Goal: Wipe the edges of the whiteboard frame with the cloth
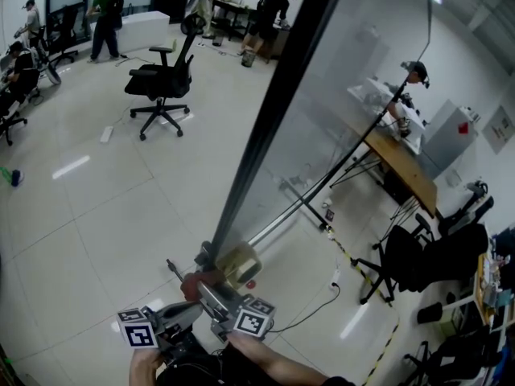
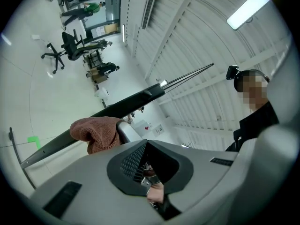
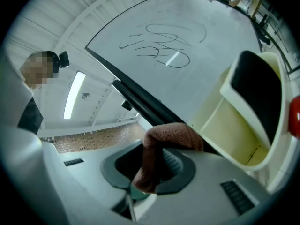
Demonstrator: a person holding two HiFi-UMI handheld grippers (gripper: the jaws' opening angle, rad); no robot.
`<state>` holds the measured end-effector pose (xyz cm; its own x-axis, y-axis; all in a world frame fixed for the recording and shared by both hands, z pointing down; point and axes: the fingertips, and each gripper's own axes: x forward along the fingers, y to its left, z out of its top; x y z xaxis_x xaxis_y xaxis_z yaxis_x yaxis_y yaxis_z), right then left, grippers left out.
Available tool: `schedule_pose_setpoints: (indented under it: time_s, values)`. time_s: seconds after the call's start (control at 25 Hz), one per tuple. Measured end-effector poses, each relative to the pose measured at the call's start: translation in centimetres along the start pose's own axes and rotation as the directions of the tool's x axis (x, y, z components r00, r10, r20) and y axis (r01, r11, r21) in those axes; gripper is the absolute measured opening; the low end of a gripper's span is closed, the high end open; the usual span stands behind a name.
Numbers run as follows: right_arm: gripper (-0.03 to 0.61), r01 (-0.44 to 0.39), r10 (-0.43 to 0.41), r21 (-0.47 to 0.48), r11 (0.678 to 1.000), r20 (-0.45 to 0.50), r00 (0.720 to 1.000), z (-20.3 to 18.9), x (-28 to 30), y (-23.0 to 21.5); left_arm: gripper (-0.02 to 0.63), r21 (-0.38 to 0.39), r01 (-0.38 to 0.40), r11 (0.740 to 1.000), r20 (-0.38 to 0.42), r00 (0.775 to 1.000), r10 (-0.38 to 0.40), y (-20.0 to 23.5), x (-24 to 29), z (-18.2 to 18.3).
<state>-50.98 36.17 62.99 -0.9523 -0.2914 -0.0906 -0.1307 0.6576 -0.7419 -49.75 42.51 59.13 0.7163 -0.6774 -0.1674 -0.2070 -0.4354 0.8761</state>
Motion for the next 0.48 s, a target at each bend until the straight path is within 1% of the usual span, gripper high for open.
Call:
schedule_pose_setpoints:
  time_s: [0.36, 0.48]
  values:
    - [0.074, -0.067, 0.07, -0.049, 0.997, 0.077, 0.995, 4.3, 0.7, 5.0, -0.011, 0.063, 0.056, 0.996, 0.002, 0.998, -0.057, -3.2, 0.7, 1.8]
    - [0.074, -0.081, 0.088, -0.068, 0.994, 0.105, 0.991, 5.4, 0.7, 6.4, -0.011, 0.065, 0.068, 0.996, 0.007, 0.998, -0.069, -3.8, 0.7, 2.0]
